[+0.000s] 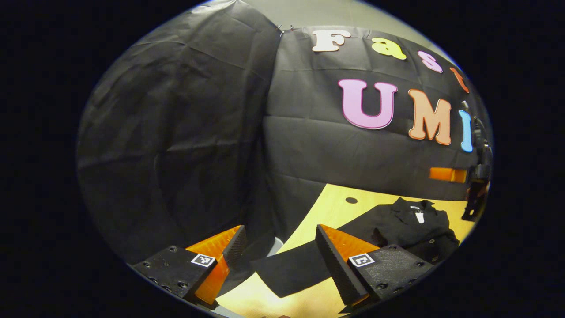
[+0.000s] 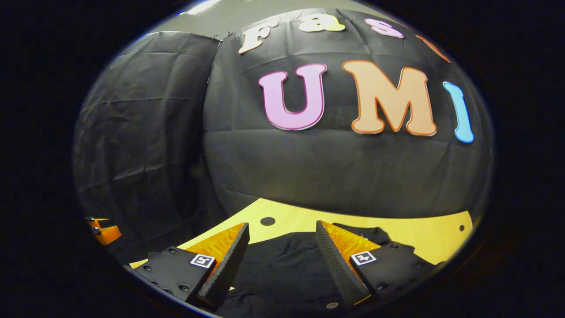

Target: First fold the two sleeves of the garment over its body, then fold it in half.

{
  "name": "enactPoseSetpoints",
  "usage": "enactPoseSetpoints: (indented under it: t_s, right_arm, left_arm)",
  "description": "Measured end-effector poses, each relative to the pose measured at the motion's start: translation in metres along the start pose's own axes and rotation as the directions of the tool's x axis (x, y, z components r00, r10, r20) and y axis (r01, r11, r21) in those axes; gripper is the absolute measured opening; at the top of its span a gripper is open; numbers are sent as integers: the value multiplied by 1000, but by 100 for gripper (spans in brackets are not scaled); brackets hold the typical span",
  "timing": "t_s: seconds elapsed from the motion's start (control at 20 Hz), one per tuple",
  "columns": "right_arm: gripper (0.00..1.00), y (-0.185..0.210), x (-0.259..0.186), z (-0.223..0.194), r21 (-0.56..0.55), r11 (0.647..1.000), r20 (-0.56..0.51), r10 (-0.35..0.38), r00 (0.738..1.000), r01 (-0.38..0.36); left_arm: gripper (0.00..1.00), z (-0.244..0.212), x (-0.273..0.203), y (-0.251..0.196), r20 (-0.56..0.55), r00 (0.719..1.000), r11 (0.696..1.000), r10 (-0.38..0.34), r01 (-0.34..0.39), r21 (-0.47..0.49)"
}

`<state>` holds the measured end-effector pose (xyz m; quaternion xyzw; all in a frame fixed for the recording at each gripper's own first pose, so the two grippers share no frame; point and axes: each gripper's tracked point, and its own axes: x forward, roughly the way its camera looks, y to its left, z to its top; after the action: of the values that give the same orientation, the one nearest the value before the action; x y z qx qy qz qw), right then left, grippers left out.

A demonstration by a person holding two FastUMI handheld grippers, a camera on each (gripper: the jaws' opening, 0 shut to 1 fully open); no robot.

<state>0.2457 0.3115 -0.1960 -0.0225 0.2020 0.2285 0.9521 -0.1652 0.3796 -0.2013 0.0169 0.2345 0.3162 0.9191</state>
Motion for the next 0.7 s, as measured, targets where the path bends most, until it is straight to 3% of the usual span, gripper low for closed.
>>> enactPoseSetpoints:
  t_s: [0.3,0.45,0.7]
  right_arm:
    - [95,-45,-48,16,2,996,58,-91,994,92]
    - [95,-69,-60,10,-6,989,40,-146,988,146]
    - [96,-95,-78,2,7,978,9,-209,978,209]
  left_arm:
    - [94,-65,23,0,-179,984,999,13,-19,-32]
    - [95,-105,26,4,-297,954,997,43,-60,-49]
    - [96,-150,29,4,-402,913,994,65,-93,-50]
